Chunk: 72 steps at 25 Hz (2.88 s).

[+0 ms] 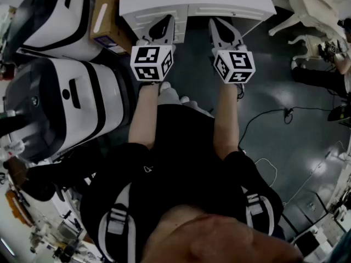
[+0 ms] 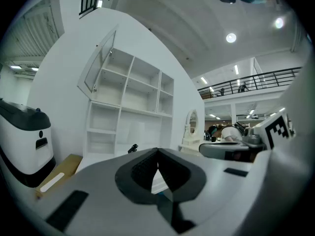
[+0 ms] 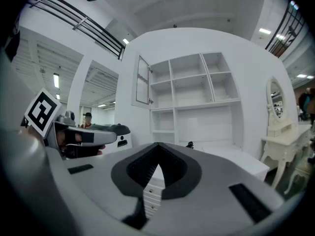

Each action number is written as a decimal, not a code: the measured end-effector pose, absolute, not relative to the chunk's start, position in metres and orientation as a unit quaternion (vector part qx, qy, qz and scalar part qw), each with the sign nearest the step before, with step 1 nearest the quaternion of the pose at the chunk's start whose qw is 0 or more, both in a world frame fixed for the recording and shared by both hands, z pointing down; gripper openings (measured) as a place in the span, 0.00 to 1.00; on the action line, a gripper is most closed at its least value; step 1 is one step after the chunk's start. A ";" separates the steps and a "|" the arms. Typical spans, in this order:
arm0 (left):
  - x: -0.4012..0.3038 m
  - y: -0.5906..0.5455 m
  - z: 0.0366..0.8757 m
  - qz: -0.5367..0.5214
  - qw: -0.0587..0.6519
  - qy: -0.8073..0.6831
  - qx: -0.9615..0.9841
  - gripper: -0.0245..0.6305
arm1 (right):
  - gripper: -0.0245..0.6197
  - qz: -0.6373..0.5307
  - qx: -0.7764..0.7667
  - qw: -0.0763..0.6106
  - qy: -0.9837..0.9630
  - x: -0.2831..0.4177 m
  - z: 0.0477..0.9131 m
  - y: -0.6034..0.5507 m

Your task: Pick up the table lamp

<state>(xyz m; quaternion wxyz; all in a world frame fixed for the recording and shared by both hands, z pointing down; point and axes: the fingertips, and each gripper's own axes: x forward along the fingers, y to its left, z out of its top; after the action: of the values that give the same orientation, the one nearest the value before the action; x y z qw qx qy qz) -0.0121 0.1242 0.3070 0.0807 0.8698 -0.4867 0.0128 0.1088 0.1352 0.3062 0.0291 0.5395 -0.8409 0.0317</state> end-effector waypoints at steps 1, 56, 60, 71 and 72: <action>-0.010 0.124 0.307 0.014 0.081 -0.486 0.870 0.05 | 0.06 0.031 0.539 0.029 -0.841 0.110 0.306 0.135; -0.129 -0.020 0.331 -0.016 0.138 -0.479 0.867 0.05 | 0.07 0.063 0.574 0.071 -0.813 0.006 0.329 -0.012; -0.133 -0.027 0.331 -0.032 0.146 -0.478 0.866 0.05 | 0.07 0.053 0.572 0.082 -0.814 0.001 0.325 -0.019; -0.188 -0.048 0.344 -0.028 0.155 -0.534 0.830 0.05 | 0.07 0.067 0.554 0.090 -0.825 -0.019 0.340 -0.038; -0.185 -0.049 0.346 -0.025 0.156 -0.534 0.831 0.05 | 0.07 0.069 0.552 0.091 -0.826 -0.018 0.342 -0.041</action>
<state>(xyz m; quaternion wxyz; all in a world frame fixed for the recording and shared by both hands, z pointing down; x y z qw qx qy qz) -0.1854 -0.0491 0.3459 0.1557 0.8305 -0.5342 -0.0246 -0.0183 -0.0406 0.3416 0.0913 0.5520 -0.8259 0.0694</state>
